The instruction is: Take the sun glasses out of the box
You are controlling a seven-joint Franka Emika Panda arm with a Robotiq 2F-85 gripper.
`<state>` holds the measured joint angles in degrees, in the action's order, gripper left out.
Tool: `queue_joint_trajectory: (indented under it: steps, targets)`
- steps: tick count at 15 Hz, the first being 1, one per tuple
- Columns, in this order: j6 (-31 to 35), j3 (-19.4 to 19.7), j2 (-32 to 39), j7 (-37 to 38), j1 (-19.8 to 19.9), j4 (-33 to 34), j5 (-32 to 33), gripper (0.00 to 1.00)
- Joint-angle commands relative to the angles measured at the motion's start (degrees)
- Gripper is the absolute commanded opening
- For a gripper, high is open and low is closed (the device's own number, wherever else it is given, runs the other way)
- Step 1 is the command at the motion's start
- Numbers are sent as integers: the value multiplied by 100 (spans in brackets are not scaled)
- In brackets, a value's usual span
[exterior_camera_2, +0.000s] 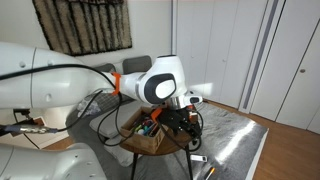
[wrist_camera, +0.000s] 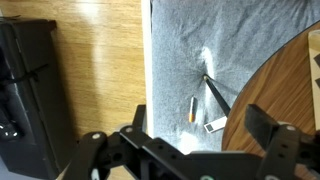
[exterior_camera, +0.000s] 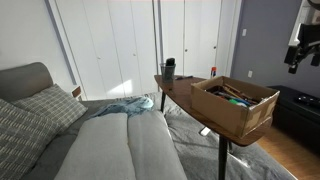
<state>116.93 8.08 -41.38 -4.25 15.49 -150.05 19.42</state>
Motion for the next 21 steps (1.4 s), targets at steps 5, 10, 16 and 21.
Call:
queue_joint_trajectory:
  steps: [5, 10, 16, 21]
  targets:
    - [-40, 31, 216, 166, -323, 296, -468, 100]
    - [-438, -641, 738, 1461, -1163, 1144, -2265, 100]
    - [-400, -1024, 1421, 2913, -1198, 1334, -3045, 100]
    - [-311, -1031, 1509, 3491, -1234, 1013, -3678, 100]
